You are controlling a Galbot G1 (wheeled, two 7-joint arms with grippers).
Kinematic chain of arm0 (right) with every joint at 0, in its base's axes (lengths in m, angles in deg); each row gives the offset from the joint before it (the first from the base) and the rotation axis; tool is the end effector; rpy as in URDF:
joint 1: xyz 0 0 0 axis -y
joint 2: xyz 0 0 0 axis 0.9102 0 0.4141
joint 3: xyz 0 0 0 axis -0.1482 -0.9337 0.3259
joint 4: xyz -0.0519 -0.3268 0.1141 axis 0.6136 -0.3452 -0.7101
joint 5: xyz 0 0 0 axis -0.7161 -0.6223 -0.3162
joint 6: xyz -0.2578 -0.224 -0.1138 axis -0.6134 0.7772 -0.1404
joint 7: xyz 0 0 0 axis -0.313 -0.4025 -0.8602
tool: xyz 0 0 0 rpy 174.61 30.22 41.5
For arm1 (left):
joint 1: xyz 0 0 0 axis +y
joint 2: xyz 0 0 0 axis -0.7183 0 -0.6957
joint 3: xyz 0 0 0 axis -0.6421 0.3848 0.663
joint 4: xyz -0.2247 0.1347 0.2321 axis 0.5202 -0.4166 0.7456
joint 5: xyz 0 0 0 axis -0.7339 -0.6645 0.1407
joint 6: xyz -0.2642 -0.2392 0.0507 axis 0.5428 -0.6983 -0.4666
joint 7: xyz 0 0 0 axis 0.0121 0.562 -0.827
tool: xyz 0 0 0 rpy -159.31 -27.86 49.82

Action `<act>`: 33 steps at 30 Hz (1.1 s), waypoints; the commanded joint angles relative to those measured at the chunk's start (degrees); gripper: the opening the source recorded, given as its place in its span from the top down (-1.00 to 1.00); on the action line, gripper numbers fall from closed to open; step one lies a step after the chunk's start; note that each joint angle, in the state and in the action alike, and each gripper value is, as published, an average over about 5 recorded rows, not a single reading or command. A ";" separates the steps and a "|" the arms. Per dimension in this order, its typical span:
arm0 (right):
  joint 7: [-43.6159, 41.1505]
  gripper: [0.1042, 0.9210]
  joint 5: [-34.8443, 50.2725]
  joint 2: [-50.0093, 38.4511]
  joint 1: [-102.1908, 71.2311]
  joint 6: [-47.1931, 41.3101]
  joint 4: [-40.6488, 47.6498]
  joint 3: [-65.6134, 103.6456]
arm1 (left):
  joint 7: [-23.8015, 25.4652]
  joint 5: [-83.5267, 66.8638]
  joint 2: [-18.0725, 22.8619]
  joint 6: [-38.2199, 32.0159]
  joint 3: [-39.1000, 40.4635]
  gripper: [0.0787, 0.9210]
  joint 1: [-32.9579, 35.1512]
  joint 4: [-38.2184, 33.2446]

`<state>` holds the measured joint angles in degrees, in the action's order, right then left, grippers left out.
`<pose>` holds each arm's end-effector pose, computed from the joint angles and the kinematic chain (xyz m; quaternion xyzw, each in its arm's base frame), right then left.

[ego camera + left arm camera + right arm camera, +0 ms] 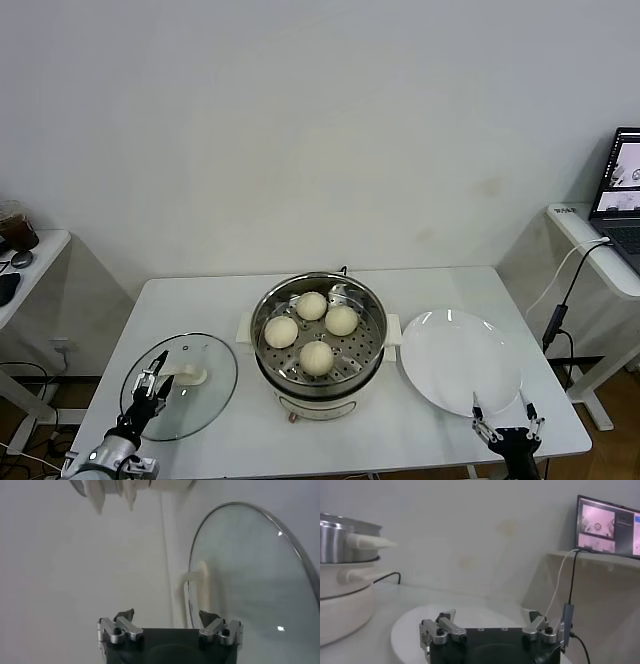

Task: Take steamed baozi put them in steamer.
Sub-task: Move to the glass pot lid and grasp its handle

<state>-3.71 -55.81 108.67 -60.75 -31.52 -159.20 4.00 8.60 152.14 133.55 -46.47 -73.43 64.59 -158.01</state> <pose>0.1152 -0.1255 -0.3976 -0.0404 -0.9935 0.0973 0.0434 0.2199 0.2100 -0.4211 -0.0993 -0.6628 -0.7422 0.0036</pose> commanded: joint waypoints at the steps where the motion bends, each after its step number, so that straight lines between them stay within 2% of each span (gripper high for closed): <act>1: 0.09 -0.76 -0.51 0.52 -0.38 -0.02 0.25 -0.13 | 0.69 1.00 -0.62 0.34 1.70 -0.77 -6.45 3.76; 7: 0.09 -0.76 -1.35 0.78 -0.69 0.07 0.45 -0.64 | 1.37 0.56 -0.30 0.89 2.87 -0.76 -8.17 6.53; 10: 0.06 -0.76 -1.71 0.88 -0.86 0.05 0.33 -0.88 | 1.34 0.63 0.01 1.05 3.10 -0.65 -8.46 7.60; 23: -0.19 -0.76 -2.48 0.72 -1.04 0.26 -0.11 -1.93 | 0.17 -3.84 0.04 0.89 2.40 0.23 -6.51 6.20; 30: -0.39 -0.76 -3.16 0.33 -0.90 1.12 0.34 -2.73 | -0.19 -7.14 -1.12 5.08 1.70 0.70 0.09 -2.98; 33: -0.43 -0.76 -3.26 0.21 -0.96 1.28 -0.07 -3.19 | -1.80 -9.32 -2.54 8.06 1.53 0.78 3.67 -8.79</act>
<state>-4.05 -58.65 108.98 -61.69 -30.73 -159.14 1.46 8.91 147.84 132.88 -43.96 -71.56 60.61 -154.90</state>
